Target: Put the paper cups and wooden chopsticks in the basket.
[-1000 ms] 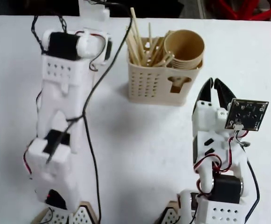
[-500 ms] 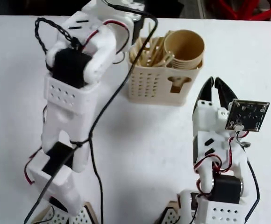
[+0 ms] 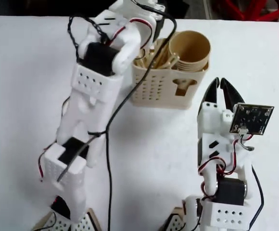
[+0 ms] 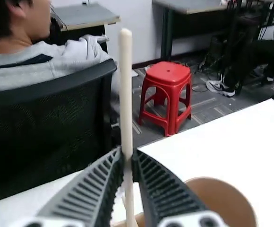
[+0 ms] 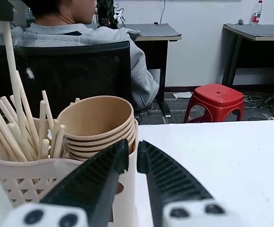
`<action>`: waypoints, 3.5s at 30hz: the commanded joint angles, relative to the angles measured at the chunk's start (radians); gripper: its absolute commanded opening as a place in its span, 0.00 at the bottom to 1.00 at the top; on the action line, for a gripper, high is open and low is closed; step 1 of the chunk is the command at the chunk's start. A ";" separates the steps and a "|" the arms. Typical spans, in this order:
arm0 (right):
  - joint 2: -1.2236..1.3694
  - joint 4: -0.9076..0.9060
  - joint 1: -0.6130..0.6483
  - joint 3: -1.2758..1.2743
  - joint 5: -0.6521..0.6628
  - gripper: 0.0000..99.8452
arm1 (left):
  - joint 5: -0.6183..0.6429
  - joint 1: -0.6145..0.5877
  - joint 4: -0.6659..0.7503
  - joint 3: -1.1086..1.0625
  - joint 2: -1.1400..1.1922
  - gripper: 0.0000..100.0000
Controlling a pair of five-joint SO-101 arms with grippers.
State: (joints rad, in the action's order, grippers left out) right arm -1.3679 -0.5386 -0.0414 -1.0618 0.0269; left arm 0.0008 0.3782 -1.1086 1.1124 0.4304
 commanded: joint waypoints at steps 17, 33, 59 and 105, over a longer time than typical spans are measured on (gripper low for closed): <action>-0.008 0.021 -0.002 0.009 0.009 0.04 | -0.011 -0.039 -0.410 0.232 -0.053 0.14; -0.004 0.021 -0.002 0.009 0.009 0.04 | -0.009 -0.213 -0.684 0.410 -0.108 0.06; -0.010 -0.038 0.173 0.008 0.086 0.04 | -0.107 -0.367 -0.361 -1.092 -1.371 0.06; -0.013 -0.001 0.240 -0.063 0.094 0.04 | -0.216 -0.513 0.160 -2.805 -2.250 0.02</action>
State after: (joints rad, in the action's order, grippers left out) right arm -1.3740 -0.5554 0.1903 -1.0771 0.1082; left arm -0.2048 -0.1250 -0.9214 -1.6970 -1.8159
